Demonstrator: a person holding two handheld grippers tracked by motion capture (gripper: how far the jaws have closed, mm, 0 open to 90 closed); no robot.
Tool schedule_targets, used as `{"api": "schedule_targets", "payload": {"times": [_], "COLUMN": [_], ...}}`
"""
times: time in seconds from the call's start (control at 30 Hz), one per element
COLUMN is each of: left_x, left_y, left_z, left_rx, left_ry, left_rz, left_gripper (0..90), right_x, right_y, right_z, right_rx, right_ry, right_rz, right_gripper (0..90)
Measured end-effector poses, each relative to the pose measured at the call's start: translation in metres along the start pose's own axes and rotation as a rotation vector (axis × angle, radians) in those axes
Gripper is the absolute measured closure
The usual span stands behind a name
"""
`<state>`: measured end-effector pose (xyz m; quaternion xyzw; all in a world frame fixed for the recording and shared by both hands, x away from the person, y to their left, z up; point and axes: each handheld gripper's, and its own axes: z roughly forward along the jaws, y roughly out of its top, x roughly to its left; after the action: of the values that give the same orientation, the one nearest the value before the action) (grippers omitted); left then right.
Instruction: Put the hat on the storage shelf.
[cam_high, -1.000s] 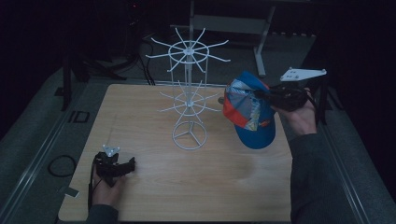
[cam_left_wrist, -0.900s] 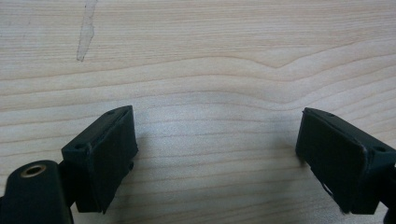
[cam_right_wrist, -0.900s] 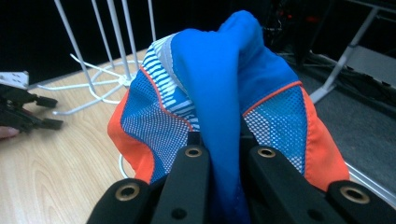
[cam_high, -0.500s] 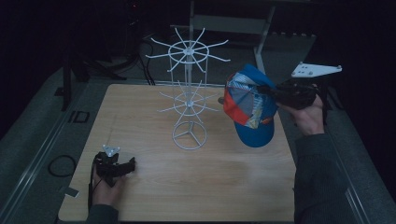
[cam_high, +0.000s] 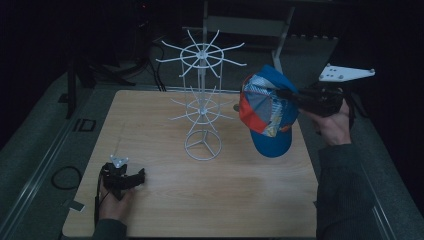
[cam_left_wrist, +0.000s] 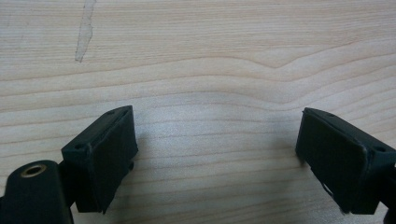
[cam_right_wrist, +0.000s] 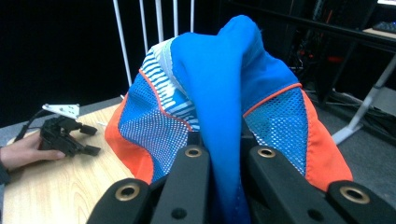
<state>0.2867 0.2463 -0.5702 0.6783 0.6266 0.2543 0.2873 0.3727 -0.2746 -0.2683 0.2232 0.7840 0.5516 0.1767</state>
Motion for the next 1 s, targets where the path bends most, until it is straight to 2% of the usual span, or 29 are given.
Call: {"api": "schedule_targets", "payload": {"times": [1.0], "left_x": [0.000], "left_y": [0.000], "left_z": [0.000], "left_rx": [-0.001], "left_ry": [-0.001], "left_rz": [0.002], "left_gripper": [12.8], "right_x": [0.008], "right_y": [0.018], "right_z": [-0.017], "right_rx": [-0.088], "right_ry": [0.065], "right_rz": [0.006], "right_gripper": [89.3]}}
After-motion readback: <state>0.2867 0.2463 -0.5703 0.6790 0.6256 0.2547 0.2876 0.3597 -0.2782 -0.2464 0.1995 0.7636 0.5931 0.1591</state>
